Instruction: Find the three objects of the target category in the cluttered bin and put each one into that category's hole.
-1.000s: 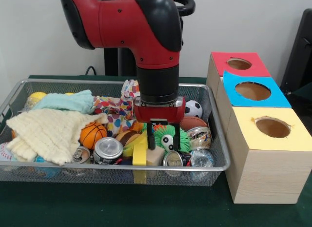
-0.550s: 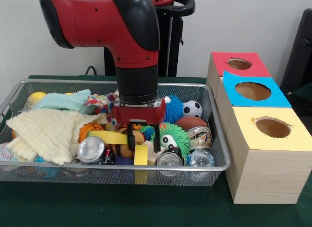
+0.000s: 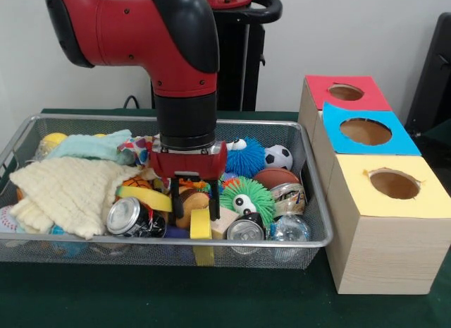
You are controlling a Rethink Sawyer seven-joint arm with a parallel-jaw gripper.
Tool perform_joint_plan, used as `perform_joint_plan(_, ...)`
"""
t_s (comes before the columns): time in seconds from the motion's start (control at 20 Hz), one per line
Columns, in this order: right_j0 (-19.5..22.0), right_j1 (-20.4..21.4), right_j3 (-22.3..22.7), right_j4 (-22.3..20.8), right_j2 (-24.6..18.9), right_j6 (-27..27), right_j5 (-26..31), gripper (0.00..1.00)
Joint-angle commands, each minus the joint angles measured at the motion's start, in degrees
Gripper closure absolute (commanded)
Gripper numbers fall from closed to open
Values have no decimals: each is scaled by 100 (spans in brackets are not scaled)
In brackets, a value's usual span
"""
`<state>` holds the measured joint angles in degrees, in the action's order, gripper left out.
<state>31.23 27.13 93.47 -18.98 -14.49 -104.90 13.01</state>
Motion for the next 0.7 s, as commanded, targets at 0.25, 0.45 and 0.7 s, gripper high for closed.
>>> perform_joint_plan(0.25, 217, 260, -92, -399, -214, 512, 853, 0)
perform_joint_plan(0.45, 425, 444, -43, -419, -347, 758, 1156, 0)
perform_joint_plan(0.7, 600, 408, -121, -499, -517, 944, 1307, 0)
